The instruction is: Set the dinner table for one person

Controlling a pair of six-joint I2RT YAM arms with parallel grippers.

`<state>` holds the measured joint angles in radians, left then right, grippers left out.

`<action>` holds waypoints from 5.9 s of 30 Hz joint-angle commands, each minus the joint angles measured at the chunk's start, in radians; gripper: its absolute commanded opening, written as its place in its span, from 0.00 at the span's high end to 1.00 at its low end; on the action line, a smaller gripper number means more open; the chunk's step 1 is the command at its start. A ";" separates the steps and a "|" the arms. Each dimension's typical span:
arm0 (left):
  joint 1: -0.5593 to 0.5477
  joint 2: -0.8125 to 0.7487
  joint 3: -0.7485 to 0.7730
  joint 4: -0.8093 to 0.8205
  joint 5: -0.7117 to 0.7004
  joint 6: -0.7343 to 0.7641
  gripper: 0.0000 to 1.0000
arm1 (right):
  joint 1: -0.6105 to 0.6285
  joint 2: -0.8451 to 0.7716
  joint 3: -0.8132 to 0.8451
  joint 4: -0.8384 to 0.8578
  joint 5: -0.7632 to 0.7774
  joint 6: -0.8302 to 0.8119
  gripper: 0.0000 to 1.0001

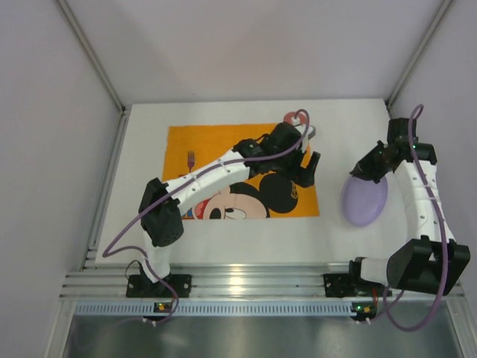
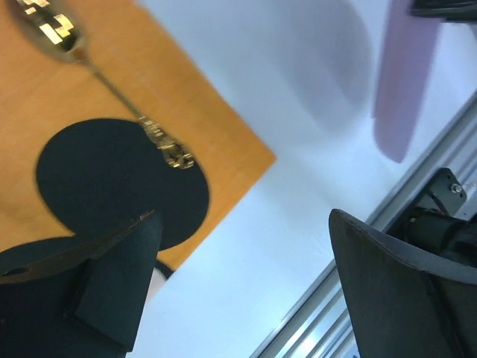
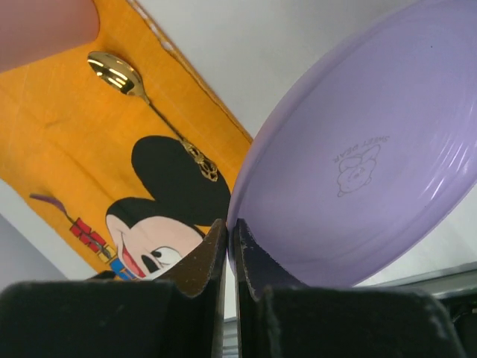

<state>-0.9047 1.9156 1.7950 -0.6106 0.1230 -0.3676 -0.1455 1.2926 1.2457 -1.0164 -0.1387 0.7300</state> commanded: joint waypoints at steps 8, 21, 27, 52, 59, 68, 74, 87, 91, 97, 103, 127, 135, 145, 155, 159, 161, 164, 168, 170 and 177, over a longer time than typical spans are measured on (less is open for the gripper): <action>-0.281 0.143 0.287 -0.104 -0.233 -0.010 0.02 | 0.044 -0.121 0.050 -0.083 -0.091 0.072 1.00; -0.379 0.215 0.334 -0.166 -0.454 -0.096 0.74 | 0.090 -0.188 0.104 -0.178 -0.222 0.071 1.00; -0.398 0.201 0.326 -0.189 -0.522 -0.136 0.98 | 0.116 -0.217 0.066 -0.189 -0.239 0.071 1.00; -0.327 -0.156 -0.147 -0.150 -0.577 -0.149 1.00 | 0.132 -0.027 0.611 -0.369 -0.144 -0.132 0.00; -0.200 -0.295 -0.334 -0.115 -0.510 -0.179 1.00 | 0.126 -0.059 0.667 -0.360 -0.044 -0.181 0.00; 0.237 -0.428 -0.424 0.001 -0.246 -0.056 1.00 | 0.124 -0.150 0.514 -0.315 -0.082 -0.222 0.00; 0.492 -0.288 -0.430 0.112 -0.036 -0.102 1.00 | 0.124 -0.167 0.435 -0.304 -0.096 -0.215 0.00; 0.569 -0.052 -0.411 0.084 0.021 -0.128 0.47 | 0.124 -0.194 0.330 -0.281 -0.081 -0.238 0.00; 0.570 -0.082 -0.396 0.077 -0.017 -0.119 0.30 | 0.124 -0.207 0.293 -0.261 -0.085 -0.238 0.00; 0.570 -0.193 -0.295 -0.006 -0.114 -0.059 0.02 | 0.124 -0.266 0.316 -0.150 -0.159 -0.256 0.00; 0.569 -0.392 -0.328 -0.023 -0.238 -0.036 0.01 | 0.138 -0.366 0.330 -0.096 -0.131 -0.254 0.00; 0.569 -1.335 -1.006 0.058 -0.456 0.002 0.01 | 0.248 -1.082 -0.311 -0.048 -0.151 -0.133 0.00; 0.569 -1.451 -1.043 0.032 -0.534 -0.036 0.01 | 0.273 -1.130 -0.304 -0.086 -0.133 -0.104 0.00; 0.569 -1.649 -1.246 0.326 -0.635 0.201 0.05 | 0.271 -1.154 -0.269 -0.145 -0.004 -0.086 0.00; 0.570 -1.466 -1.612 0.915 -0.738 0.317 0.01 | 0.273 -1.144 -0.239 -0.137 0.038 -0.032 0.00; 0.572 -1.205 -1.680 1.187 -0.692 0.332 0.01 | 0.273 -1.139 -0.258 -0.067 -0.022 -0.055 0.00; 0.576 -1.098 -1.678 1.309 -0.707 0.345 0.01 | 0.271 -1.116 -0.247 -0.065 -0.025 -0.069 0.00; 0.592 -0.922 -1.671 1.466 -0.707 0.323 0.01 | 0.271 -1.076 -0.229 -0.063 -0.024 -0.096 0.00; 0.616 -0.747 -1.659 1.583 -0.697 0.312 0.01 | 0.271 -1.029 -0.206 -0.070 -0.013 -0.132 0.00; 0.641 -0.695 -1.649 1.638 -0.648 0.305 0.01 | 0.271 -1.010 -0.203 -0.068 0.001 -0.141 0.00; 0.789 -0.535 -1.550 1.646 -0.426 0.317 0.01 | 0.273 -0.972 -0.221 -0.044 0.008 -0.165 0.00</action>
<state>-0.1665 1.3430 0.1841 0.9176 -0.4442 -0.0555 0.1154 0.2901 1.0100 -1.1339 -0.1398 0.5987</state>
